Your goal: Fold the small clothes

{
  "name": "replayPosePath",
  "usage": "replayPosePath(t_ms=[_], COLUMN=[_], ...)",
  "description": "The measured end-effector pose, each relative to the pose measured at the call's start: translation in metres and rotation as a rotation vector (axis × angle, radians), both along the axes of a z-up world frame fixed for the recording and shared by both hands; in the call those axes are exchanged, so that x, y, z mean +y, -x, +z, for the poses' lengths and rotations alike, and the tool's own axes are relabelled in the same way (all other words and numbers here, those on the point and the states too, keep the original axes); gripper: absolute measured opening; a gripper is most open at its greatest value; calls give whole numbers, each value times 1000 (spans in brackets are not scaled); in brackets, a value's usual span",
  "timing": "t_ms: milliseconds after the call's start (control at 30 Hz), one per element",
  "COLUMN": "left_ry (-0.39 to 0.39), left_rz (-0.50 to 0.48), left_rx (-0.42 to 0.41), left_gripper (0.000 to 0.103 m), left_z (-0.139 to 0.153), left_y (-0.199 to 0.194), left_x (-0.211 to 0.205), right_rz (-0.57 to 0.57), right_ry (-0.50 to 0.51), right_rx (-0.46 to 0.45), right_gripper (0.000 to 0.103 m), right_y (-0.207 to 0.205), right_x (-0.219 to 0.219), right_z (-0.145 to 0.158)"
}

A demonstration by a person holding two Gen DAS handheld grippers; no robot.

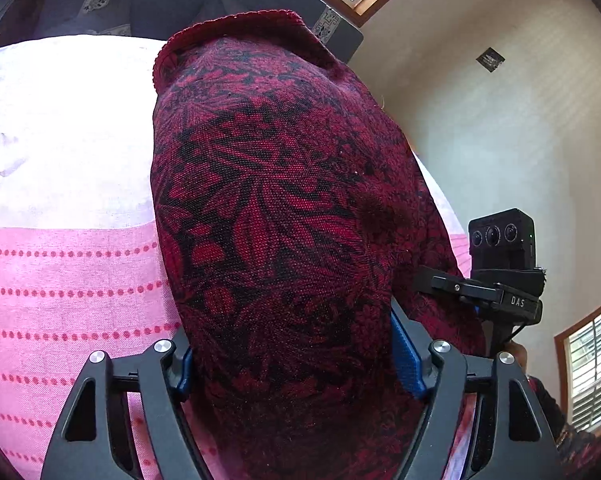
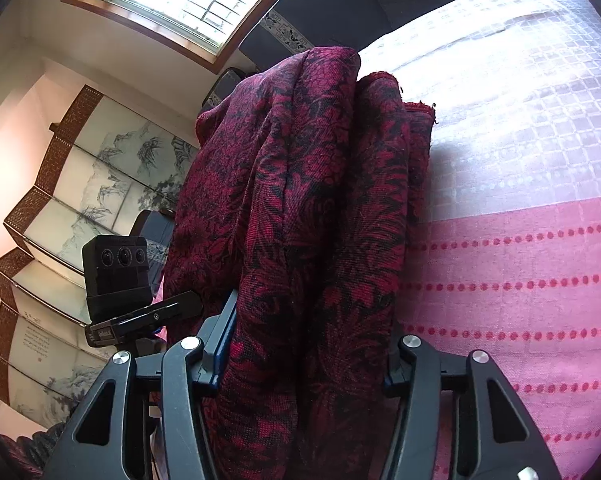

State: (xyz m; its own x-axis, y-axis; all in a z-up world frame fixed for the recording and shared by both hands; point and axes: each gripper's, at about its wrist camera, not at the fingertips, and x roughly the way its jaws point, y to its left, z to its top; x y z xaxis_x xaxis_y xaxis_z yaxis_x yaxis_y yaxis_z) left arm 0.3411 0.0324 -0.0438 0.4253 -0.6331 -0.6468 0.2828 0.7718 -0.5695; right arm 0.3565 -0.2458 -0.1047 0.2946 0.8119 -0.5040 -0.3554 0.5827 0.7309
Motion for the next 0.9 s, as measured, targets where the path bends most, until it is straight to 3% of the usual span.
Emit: replayPosePath(t_ms=[200,633,900], left_ry=[-210,-286,-338], left_rz=[50,111,127], left_rx=[-161,-262,-296], left_gripper=[64,64,64], left_z=[28,65,76], left_y=[30,123,183], left_x=[-31,-18,-10], right_rz=[-39,-61,-44], right_ry=[21,44,62], right_rx=[-54,-177,-225], right_gripper=[37,36,36], right_y=[22,112,175], right_x=[4,22,31], right_z=[16,56,62])
